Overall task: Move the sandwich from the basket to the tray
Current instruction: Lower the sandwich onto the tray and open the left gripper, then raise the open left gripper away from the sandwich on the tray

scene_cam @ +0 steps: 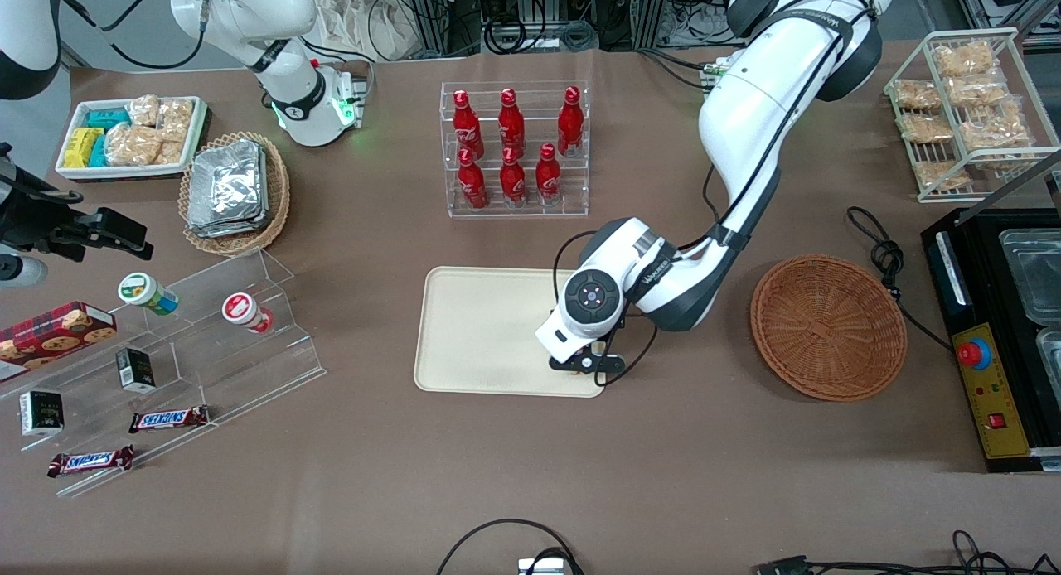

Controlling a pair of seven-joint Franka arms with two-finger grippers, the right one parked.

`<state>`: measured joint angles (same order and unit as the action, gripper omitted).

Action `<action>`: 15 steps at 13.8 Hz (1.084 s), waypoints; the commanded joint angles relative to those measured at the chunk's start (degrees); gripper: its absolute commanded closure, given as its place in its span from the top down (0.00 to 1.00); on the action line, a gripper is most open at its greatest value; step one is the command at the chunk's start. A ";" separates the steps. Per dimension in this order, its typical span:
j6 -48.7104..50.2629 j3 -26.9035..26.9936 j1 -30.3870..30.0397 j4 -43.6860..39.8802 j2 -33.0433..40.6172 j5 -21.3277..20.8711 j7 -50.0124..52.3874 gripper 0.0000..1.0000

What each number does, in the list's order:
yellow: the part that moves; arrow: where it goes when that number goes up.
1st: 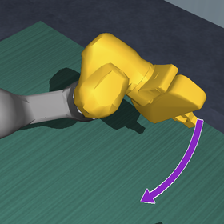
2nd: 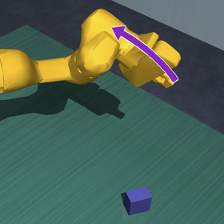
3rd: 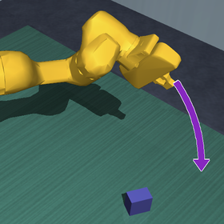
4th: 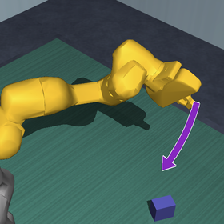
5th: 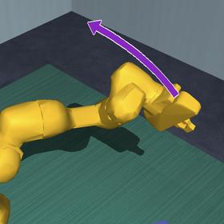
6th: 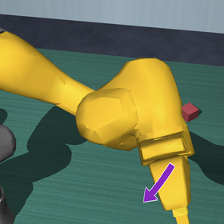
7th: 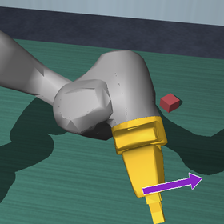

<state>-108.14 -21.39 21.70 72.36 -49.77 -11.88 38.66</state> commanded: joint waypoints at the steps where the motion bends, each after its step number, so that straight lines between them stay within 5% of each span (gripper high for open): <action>1: 2.41 0.29 -0.26 1.47 3.88 -0.69 1.15 1.00; 7: 8.37 0.21 -5.87 3.65 13.97 0.10 0.19 1.00; 15: 5.75 -0.32 -17.29 33.27 43.59 1.15 -7.59 1.00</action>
<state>-100.62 -21.35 8.20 96.84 -14.77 -11.58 36.56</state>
